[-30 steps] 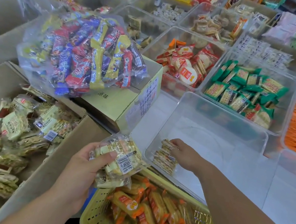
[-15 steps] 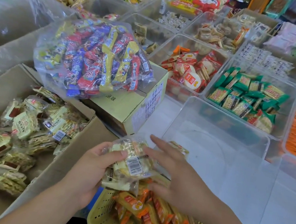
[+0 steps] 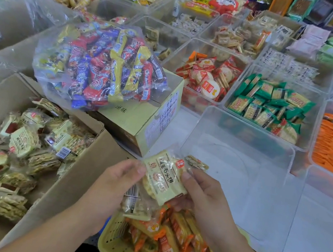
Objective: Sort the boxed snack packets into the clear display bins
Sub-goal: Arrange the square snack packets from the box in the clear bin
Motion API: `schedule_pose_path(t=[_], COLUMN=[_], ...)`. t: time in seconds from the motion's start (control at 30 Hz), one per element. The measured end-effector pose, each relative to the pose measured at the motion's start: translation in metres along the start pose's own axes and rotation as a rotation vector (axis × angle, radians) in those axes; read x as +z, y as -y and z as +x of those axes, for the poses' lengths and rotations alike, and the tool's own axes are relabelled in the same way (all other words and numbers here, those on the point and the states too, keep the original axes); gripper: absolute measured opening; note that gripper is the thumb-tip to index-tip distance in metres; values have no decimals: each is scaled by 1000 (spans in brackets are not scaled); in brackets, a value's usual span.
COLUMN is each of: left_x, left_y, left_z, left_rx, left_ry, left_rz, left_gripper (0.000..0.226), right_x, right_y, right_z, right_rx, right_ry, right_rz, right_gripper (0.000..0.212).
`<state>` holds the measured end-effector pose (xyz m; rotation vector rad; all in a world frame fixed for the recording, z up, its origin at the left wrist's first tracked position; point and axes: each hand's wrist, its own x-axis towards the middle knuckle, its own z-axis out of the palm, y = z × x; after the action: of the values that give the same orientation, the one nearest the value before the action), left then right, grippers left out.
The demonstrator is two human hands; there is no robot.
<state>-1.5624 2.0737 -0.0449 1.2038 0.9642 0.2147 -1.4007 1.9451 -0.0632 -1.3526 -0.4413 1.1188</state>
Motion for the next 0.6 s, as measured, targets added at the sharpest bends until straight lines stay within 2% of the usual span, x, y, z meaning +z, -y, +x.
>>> schedule_pose_path(t=[0.13, 0.2, 0.3, 0.37, 0.43, 0.47, 0.57, 0.6], left_x=[4, 4, -2, -7, -10, -11, -6, -1], left_y=[-2, -4, -6, -9, -11, -11, -13, -17], left_z=[2, 2, 4, 7, 12, 13, 17, 22], left_rx=[79, 68, -44, -156, -233, -257, -269, -286], left_ry=[-64, -74, -41, -13, 36, 58, 123, 119], left_rz=[29, 22, -111, -180, -176, -154, -123, -116], left_gripper=[25, 21, 26, 32, 35, 36, 41, 44], right_x=[4, 1, -14, -25, -32, -34, -39, -43], right_y=[-7, -9, -2, 4, 6, 6, 4, 3], right_z=[1, 2, 1, 1, 5, 7, 14, 17], right_rx=[-33, -82, -234, -332, -433, -480, -609, -630], right_ry=[-111, -96, 174, 322, 352, 330, 228, 189], right_rz=[-176, -286, -285, -448, -673, -743, -816, -819], right_gripper=[9, 28, 61, 75, 82, 78, 39, 34])
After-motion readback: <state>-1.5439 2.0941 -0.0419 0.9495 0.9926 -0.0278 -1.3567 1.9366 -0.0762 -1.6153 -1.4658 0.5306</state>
